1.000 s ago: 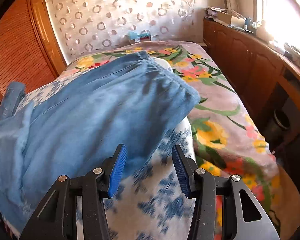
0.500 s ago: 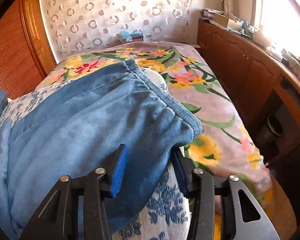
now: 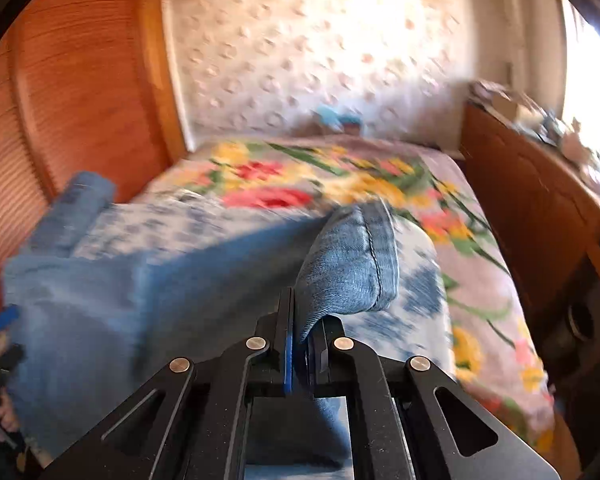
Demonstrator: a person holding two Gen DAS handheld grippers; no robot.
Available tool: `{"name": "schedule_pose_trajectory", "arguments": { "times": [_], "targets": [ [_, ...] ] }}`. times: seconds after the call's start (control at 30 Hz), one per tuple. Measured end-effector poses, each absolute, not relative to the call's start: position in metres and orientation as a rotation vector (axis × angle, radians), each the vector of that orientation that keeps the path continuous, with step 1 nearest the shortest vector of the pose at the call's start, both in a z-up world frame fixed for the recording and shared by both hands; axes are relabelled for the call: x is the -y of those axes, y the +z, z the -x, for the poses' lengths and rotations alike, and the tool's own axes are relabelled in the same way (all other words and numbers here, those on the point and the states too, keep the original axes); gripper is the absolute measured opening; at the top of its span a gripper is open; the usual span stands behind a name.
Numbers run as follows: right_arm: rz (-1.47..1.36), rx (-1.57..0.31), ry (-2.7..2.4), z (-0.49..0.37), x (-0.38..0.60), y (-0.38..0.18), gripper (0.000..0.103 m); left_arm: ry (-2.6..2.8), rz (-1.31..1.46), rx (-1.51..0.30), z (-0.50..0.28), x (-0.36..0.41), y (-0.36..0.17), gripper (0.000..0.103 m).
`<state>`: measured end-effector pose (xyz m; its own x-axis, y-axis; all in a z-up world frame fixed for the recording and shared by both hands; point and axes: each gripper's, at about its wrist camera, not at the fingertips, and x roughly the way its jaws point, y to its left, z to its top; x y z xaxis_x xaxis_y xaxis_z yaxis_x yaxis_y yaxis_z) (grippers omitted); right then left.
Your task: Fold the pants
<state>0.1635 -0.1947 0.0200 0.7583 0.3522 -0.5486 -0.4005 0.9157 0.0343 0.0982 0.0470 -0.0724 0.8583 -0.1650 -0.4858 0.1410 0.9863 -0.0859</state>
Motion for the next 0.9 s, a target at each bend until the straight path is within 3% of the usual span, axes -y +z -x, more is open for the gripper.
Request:
{"name": "schedule_pose_trajectory", "arguments": {
  "times": [0.4, 0.9],
  "targets": [
    [0.127, -0.503, 0.635, -0.101, 0.139, 0.043, 0.005, -0.141, 0.057, -0.531, -0.081, -0.067, -0.063, 0.082],
    [0.166, -0.430, 0.792, -0.091, 0.103, 0.054, 0.005, -0.088, 0.076, -0.512, -0.073, -0.089, -0.055, 0.082]
  ]
}}
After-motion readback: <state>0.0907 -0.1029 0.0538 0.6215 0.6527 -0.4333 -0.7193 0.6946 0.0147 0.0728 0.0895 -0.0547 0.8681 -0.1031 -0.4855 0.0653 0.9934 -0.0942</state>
